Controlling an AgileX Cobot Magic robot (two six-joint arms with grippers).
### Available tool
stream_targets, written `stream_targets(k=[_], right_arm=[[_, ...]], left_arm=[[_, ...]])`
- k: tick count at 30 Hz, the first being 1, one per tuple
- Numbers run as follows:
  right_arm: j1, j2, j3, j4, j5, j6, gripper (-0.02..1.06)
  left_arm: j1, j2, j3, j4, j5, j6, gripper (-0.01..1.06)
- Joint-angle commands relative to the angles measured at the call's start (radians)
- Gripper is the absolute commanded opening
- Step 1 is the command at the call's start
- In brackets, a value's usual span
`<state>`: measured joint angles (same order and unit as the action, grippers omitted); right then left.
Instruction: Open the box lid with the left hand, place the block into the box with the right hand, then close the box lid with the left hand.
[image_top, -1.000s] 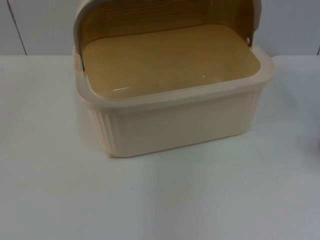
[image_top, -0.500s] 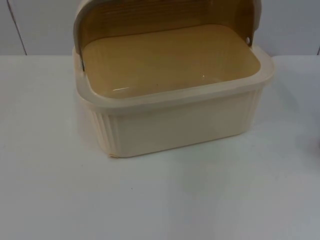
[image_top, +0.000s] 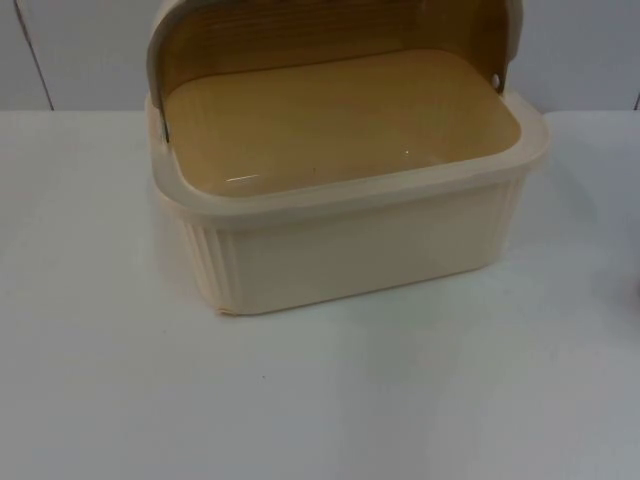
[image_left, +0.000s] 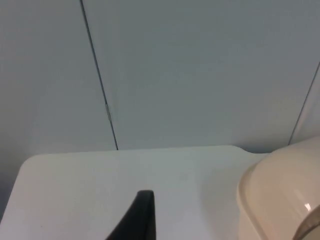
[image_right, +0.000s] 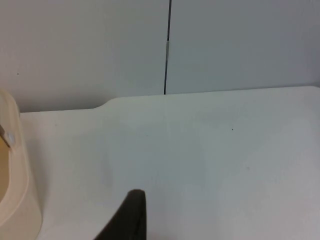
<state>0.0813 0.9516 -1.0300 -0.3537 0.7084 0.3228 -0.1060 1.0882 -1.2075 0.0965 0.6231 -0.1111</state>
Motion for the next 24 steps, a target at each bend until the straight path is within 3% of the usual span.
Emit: stream_targets(k=[1,8,14,24], right_arm=[[0.001,0.023,-0.008,0.0,-0.008,0.01,1.05],[0.001,0.138,-0.008,0.0,-0.045,0.051,1.05],[0.001,0.312,-0.008,0.0,-0.132,0.161,1.05],[0.001,0.52,-0.008,0.0,-0.208,0.212,1.05]], left_arm=[[-0.002,-0.001,-0.007,-0.012,0.016,0.002,1.04],[-0.002,-0.001,-0.007,-0.007,0.022,0.002,1.04],[-0.002,-0.001,-0.007,0.0,0.022,0.002,1.04],[-0.002,-0.001,-0.007,0.018,0.022,0.002,1.04]])
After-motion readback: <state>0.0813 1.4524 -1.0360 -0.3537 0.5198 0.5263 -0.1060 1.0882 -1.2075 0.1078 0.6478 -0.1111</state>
